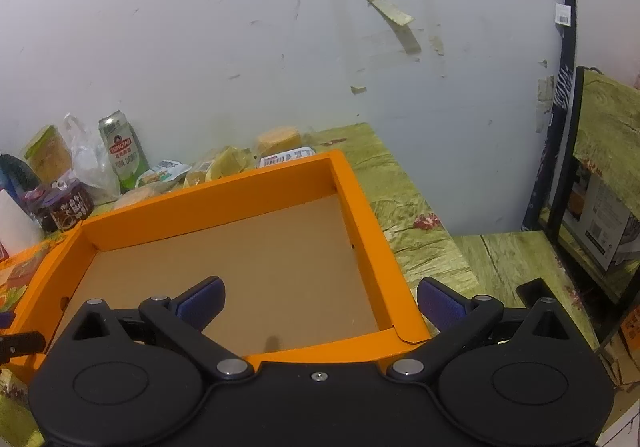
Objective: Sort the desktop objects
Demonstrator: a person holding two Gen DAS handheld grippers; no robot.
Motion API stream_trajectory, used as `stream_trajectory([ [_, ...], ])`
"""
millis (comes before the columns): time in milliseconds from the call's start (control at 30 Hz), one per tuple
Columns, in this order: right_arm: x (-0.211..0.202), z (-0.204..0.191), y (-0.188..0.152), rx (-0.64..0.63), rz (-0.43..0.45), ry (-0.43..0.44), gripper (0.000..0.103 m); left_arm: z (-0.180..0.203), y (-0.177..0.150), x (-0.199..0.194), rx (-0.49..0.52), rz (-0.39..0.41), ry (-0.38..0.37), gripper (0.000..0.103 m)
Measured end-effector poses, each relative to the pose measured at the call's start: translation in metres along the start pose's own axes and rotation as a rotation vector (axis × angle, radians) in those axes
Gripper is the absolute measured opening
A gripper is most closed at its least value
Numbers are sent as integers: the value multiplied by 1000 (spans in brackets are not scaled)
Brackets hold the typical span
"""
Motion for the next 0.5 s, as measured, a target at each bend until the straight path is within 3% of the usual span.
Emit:
stream_trajectory([
  [500,-7,-3,-5,-20,-9,-4,103,3,-6,-9,-3,2,-6,103],
])
Point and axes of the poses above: each gripper's, at about its wrist camera, not at the fingertips, and x roughly the way its jaws point, z to its right, y to its top, the point moved 5 cm from there along x, roughly the way its jaws point, and after that the axes turned 1 degree about y, right-handed, at the moved point
